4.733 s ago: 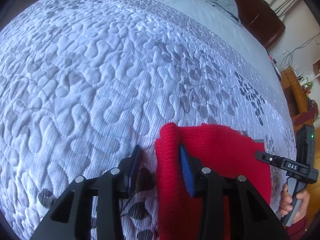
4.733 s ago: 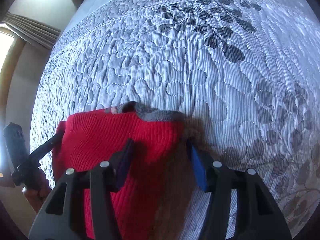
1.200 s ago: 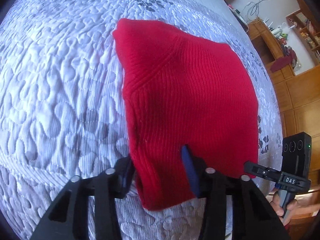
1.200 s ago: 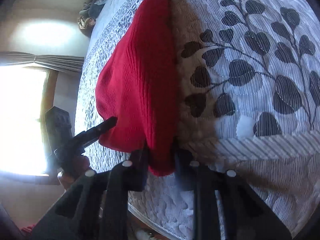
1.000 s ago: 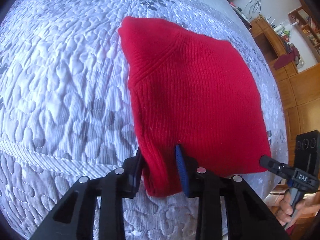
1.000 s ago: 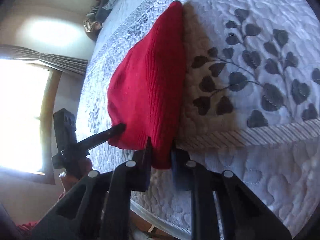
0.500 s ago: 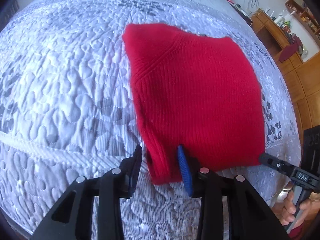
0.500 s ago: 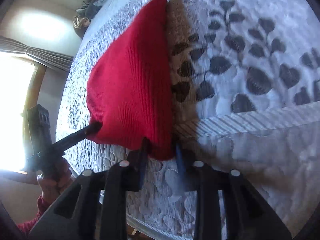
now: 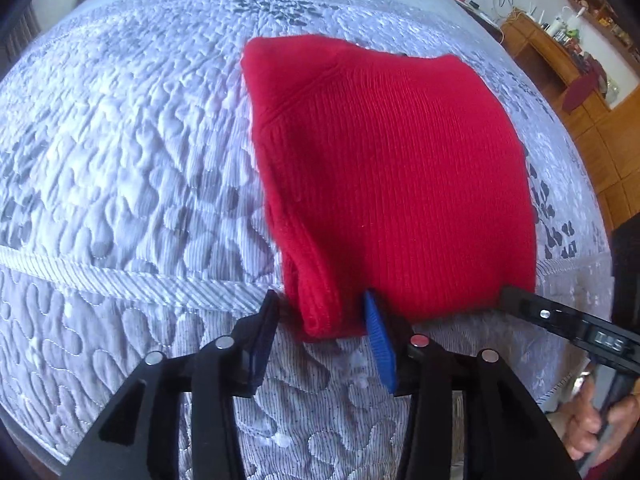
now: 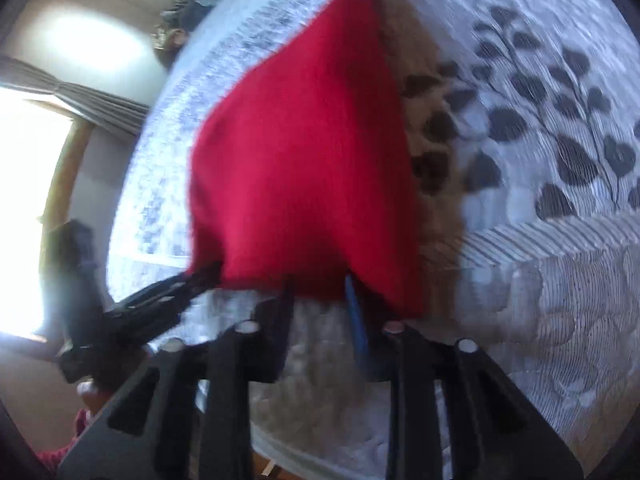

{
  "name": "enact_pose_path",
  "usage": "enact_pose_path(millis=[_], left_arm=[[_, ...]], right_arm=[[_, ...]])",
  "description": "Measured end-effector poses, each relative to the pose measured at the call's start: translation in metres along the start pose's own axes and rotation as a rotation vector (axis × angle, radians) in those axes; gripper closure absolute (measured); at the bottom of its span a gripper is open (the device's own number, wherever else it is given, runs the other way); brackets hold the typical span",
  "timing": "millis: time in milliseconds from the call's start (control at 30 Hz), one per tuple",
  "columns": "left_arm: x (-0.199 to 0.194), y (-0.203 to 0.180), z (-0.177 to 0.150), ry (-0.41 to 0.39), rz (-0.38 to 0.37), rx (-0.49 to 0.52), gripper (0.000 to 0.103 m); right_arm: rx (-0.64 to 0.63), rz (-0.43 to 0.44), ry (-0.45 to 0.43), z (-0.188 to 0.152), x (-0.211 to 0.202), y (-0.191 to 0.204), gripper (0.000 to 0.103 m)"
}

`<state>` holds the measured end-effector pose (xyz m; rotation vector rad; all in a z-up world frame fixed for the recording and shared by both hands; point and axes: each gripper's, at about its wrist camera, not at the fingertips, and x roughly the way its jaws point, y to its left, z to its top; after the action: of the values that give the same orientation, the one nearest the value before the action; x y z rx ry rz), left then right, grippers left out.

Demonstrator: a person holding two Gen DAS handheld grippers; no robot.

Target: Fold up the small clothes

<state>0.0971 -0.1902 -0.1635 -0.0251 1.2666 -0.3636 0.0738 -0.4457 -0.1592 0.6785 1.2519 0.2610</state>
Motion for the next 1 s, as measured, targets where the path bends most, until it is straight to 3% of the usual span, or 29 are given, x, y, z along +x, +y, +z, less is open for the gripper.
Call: enact_pose_path(millis=[100,167,233,300,367,433,533,800,1000], left_arm=[[0.003,0.000,-0.001,-0.011,0.005,0.023,0.055],[0.001,-0.001,-0.002,-0.021,0.009,0.025,0.053],[-0.002,-0.003,-0.004,-0.025,0.023,0.020,0.048],[-0.010,-0.002,-0.007,-0.026,0.057,0.012,0.040],[-0.019,0.000,-0.014,-0.030,0.084,0.016,0.037],[-0.030,0.002,-0.019,-0.043,0.108,0.020,0.030],[-0.052,0.002,-0.030,-0.080,0.143,0.025,0.020],[-0.098,-0.008,-0.045,-0.134,0.156,0.024,0.019],[-0.127,-0.017,-0.055,-0.173,0.148,0.036,0.018]], right_arm=[[0.044,0.049,-0.007,-0.003,-0.001,-0.012,0.096],[0.042,0.049,-0.015,-0.005,-0.002,-0.014,0.094],[0.017,0.027,-0.023,-0.011,-0.009,-0.007,0.086],[-0.023,0.000,-0.043,-0.018,-0.020,0.007,0.057],[-0.075,-0.072,-0.079,-0.023,-0.026,0.026,0.045],[-0.126,-0.168,-0.101,-0.033,-0.033,0.044,0.044],[-0.135,-0.193,-0.112,-0.046,-0.038,0.053,0.042],[-0.156,-0.266,-0.150,-0.082,-0.067,0.070,0.039],[-0.182,-0.309,-0.168,-0.090,-0.080,0.091,0.033]])
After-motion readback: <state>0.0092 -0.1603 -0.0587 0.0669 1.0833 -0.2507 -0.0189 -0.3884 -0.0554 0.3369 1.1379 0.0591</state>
